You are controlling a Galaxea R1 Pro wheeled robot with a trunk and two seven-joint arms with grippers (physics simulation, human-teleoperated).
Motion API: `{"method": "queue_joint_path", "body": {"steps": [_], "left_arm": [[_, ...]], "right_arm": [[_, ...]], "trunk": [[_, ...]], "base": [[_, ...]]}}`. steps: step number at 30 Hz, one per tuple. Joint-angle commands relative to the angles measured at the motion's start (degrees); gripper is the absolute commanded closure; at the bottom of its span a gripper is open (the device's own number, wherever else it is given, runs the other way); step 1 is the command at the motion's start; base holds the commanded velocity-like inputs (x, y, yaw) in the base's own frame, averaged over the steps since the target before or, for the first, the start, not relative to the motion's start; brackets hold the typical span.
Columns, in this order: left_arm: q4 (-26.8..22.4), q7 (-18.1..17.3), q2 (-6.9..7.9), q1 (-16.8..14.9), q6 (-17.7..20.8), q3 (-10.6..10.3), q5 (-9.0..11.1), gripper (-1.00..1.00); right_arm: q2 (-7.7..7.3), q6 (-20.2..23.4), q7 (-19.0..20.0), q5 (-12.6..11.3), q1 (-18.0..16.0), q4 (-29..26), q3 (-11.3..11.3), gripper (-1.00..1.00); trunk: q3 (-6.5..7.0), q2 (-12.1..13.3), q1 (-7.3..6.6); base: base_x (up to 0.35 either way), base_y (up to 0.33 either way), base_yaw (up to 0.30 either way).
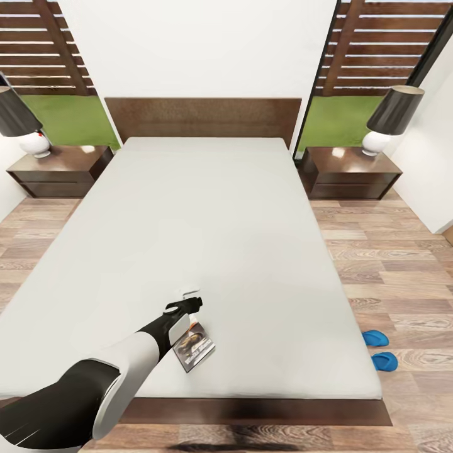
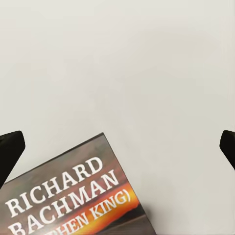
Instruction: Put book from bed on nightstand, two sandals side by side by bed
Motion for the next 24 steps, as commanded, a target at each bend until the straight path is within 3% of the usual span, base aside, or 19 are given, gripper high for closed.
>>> {"method": "queue_joint_path", "body": {"steps": [1,24], "left_arm": [[0.02,0.24,0.0,-0.03,-0.15,-0.5,0.55,-1.0],[0.05,0.22,0.0,-0.03,-0.15,-0.5,0.47,-1.0]], "right_arm": [[-0.02,-0.21,0.28,-0.61,-0.04,0.1,0.46,-1.0],[-0.02,-0.21,0.28,-0.61,-0.04,0.1,0.46,-1.0]], "trunk": [[-0.22,-0.45,0.23],[-4.35,-9.67,5.28]], "base": [[0.0,0.0,0.0],[0.0,0.0,0.0]]}}
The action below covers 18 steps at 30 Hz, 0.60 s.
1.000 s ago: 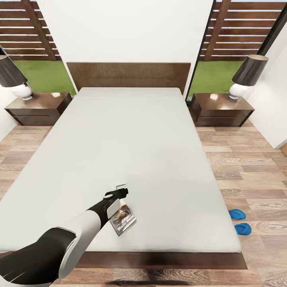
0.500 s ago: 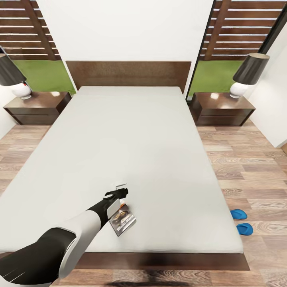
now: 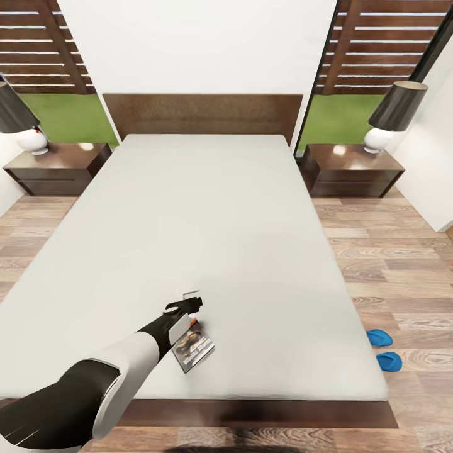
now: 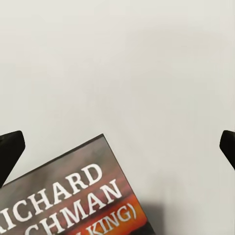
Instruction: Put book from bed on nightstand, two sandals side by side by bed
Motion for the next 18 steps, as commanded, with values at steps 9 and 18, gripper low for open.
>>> {"method": "queue_joint_path", "body": {"steps": [9,18], "left_arm": [[-0.01,0.25,0.0,-0.05,-0.15,-0.5,0.55,-1.0],[-0.01,0.25,0.0,-0.04,-0.15,-0.5,0.55,-1.0]], "right_arm": [[-0.02,-0.21,0.28,-0.61,-0.04,0.09,0.46,-1.0],[-0.02,-0.21,0.28,-0.61,-0.04,0.12,0.46,-1.0]], "trunk": [[-1.66,-3.65,1.98],[-3.27,-7.26,3.96]], "base": [[0.0,0.0,0.0],[0.0,0.0,0.0]]}}
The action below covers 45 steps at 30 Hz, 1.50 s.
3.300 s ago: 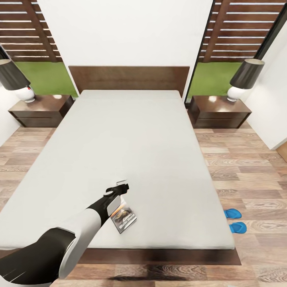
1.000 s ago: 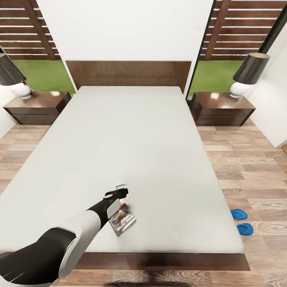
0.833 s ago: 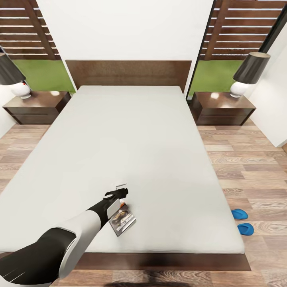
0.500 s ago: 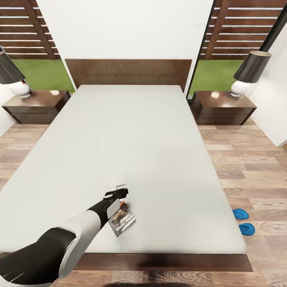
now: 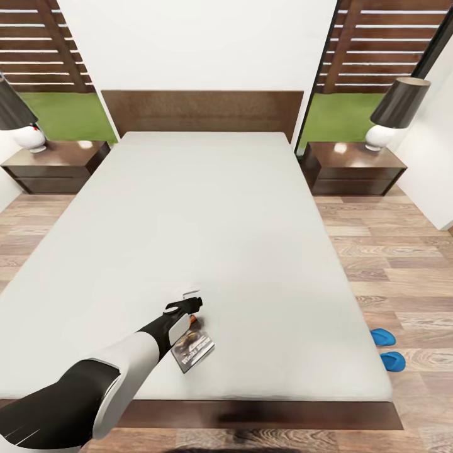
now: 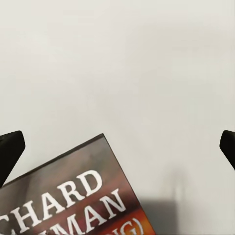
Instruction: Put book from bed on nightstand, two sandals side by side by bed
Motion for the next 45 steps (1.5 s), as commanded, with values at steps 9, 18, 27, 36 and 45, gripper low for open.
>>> {"method": "queue_joint_path", "body": {"steps": [9,18,27,36,45], "left_arm": [[0.02,0.82,0.0,-0.04,-0.22,-0.51,0.55,-1.0],[-0.07,9.18,0.0,-0.03,-0.04,-0.66,0.24,-1.0],[-0.07,8.76,0.0,-0.03,0.03,-0.67,0.2,-1.0],[0.02,5.98,0.0,-0.03,0.0,-0.66,-0.03,-1.0],[0.02,5.96,0.0,-0.03,-0.05,-0.62,-0.15,-1.0]], "right_arm": [[-0.01,-0.21,0.27,-0.61,-0.04,0.08,0.46,-1.0],[-0.01,-0.21,0.27,-0.61,-0.04,0.08,0.46,-1.0],[-0.01,-0.21,0.27,-0.61,-0.04,0.09,0.46,-1.0],[-0.01,-0.21,0.27,-0.61,-0.04,0.09,0.46,-1.0],[-0.01,-0.21,0.27,-0.61,-0.04,0.06,0.46,-1.0]], "trunk": [[-0.94,-2.04,1.1],[-0.94,-2.04,1.1],[-0.94,-2.04,1.1],[-0.94,-2.04,1.1],[-2.37,-5.25,2.86]], "base": [[0.0,0.0,0.0],[0.0,0.0,0.0],[0.0,0.0,0.0],[0.0,0.0,0.0],[0.0,0.0,0.0]]}}
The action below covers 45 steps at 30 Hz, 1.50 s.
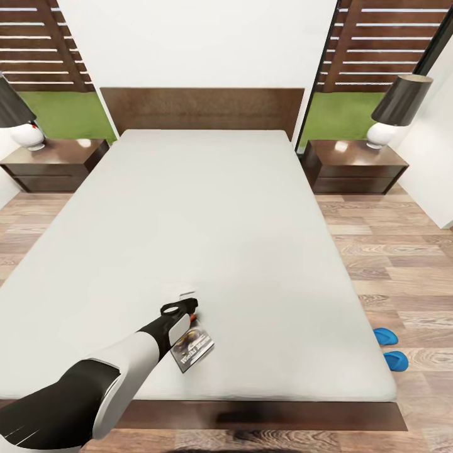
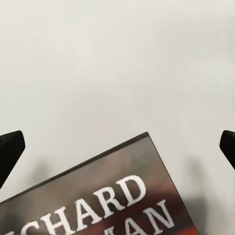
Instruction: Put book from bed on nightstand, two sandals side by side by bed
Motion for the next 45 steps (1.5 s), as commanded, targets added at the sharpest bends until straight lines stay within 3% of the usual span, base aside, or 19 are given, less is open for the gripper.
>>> {"method": "queue_joint_path", "body": {"steps": [1,10,16,45], "left_arm": [[0.01,0.24,0.0,-0.03,-0.14,-0.51,0.58,-1.0],[0.01,0.24,0.0,-0.03,-0.15,-0.52,0.58,-1.0],[0.01,0.24,0.0,-0.03,-0.15,-0.55,0.58,-1.0],[0.01,0.24,0.0,-0.03,-0.15,-0.55,0.58,-1.0]], "right_arm": [[-0.01,-0.21,0.27,-0.61,-0.04,0.1,0.46,-1.0],[-0.01,-0.21,0.27,-0.61,-0.04,0.12,0.46,-1.0],[-0.01,-0.21,0.27,-0.61,-0.04,0.12,0.46,-1.0],[-0.01,-0.21,0.27,-0.61,-0.04,0.1,0.46,-1.0]], "trunk": [[-0.22,-0.44,0.22],[-0.4,-0.84,0.44],[-1.48,-3.24,1.76],[-1.48,-3.24,1.76]], "base": [[0.0,0.0,0.0],[0.0,0.0,0.0],[0.0,0.0,0.0],[0.0,0.0,0.0]]}}
